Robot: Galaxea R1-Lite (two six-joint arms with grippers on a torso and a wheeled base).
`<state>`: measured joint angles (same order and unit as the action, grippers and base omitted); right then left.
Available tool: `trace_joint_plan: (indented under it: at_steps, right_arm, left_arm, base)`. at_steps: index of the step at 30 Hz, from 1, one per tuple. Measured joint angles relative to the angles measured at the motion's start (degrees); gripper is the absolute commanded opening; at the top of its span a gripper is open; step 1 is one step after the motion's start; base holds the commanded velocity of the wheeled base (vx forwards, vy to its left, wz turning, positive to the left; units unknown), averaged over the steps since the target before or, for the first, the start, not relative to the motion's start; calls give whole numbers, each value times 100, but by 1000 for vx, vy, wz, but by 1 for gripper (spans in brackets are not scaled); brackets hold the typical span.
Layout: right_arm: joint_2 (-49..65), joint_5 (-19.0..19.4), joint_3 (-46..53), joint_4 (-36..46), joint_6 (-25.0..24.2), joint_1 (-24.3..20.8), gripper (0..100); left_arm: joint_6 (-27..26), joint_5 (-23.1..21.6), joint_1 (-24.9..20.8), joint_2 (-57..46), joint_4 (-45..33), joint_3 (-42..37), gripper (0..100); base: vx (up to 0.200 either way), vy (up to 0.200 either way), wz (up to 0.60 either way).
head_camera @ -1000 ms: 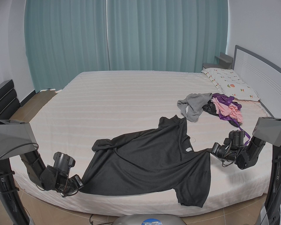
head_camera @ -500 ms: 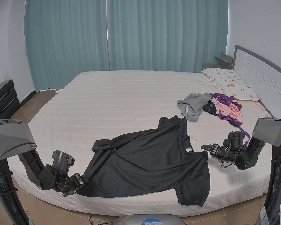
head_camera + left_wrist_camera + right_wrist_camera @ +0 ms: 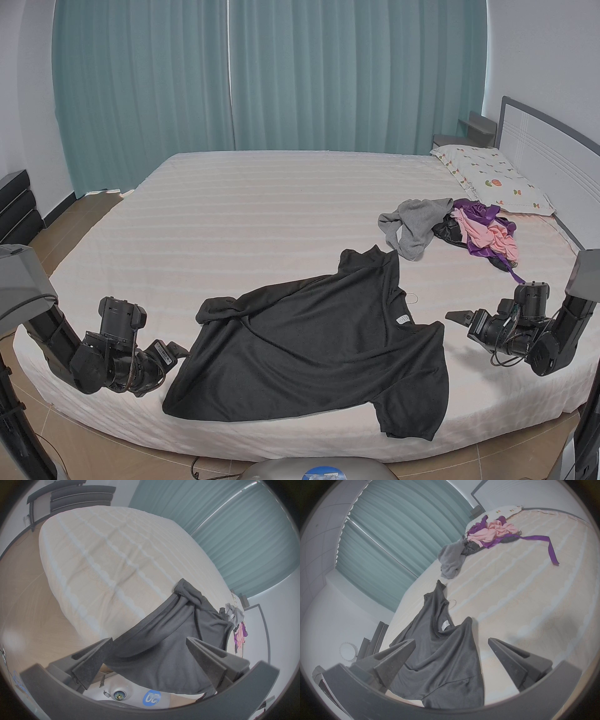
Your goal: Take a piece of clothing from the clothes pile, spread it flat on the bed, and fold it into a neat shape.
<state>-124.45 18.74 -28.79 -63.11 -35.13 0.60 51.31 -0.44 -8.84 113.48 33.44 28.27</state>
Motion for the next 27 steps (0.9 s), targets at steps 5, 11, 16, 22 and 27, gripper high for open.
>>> trace_joint_plan:
  at_steps: [5,11,16,22,27]
  right_arm:
    - [87,135,421,-444,-6,-38,100]
    - [-40,173,578,-613,-4,-69,100]
    - [-140,171,608,-718,-6,-126,100]
    - [-197,167,645,-767,-11,-217,100]
    - [-221,168,661,-783,-20,-285,100]
  left_arm:
    - [113,-104,71,-23,-27,130,100]
    - [113,-251,96,0,-49,400,100]
    - [123,-297,101,195,-66,867,100]
    - [116,-290,88,652,-199,1668,100]
    - [83,-254,68,1231,-451,2564,100]
  base:
    - [160,0,0]
    - [0,0,0]
    - [0,0,0]
    - [0,0,0]
    - [0,0,0]
